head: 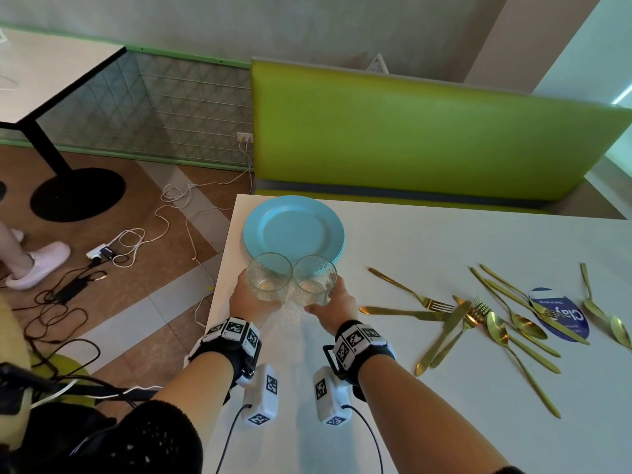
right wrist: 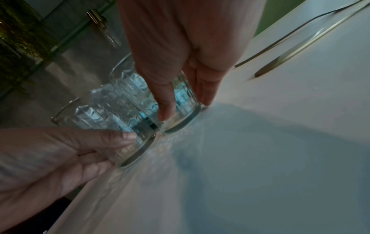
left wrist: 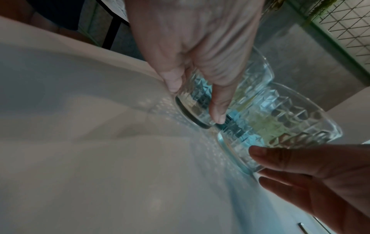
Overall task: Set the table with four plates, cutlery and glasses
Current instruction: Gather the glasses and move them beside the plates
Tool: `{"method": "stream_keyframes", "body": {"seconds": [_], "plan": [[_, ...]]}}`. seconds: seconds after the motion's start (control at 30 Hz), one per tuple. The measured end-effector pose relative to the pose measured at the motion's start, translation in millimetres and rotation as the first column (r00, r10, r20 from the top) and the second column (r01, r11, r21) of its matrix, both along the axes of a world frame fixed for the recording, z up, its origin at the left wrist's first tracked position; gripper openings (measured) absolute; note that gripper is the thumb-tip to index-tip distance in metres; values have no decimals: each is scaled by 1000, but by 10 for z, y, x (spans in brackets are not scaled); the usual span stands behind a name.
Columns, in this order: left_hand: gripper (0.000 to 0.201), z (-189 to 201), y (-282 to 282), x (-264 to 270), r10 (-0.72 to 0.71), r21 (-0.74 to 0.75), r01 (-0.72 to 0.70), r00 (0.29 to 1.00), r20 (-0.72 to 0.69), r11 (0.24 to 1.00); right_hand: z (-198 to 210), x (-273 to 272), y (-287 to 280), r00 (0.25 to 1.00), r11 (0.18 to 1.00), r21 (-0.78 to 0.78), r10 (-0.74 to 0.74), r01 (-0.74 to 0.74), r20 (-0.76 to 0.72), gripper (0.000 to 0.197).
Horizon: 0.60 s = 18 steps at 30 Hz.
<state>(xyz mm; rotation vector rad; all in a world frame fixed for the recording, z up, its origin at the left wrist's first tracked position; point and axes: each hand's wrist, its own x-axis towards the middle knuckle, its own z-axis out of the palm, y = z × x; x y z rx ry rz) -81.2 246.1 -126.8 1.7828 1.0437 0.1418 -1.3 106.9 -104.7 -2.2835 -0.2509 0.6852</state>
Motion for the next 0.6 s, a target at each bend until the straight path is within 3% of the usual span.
{"method": "stream_keyframes", "body": {"seconds": [0.1, 0.2, 0.37, 0.47, 0.6], "plan": [[112, 34, -29, -50, 30, -27, -29, 999, 14, 999, 1, 2, -25, 999, 999, -35, 23, -24, -24, 86], [127, 145, -77, -119, 89, -20, -88, 995, 35, 996, 64, -3, -76, 998, 996, -80, 25, -29, -56, 100], [125, 536, -192, -159, 92, 172, -135, 968, 233, 976, 357, 93, -309, 1000, 994, -105, -19, 17, -20, 101], [132, 803, -349, -78, 59, 240, -132, 955, 292, 962, 653, 192, -577, 999, 991, -124, -47, 49, 25, 92], [122, 1073, -684, 223, 35, 294, -171, 909, 415, 940, 966, 368, -1111, 985, 977, -139, -152, 162, 77, 89]]}}
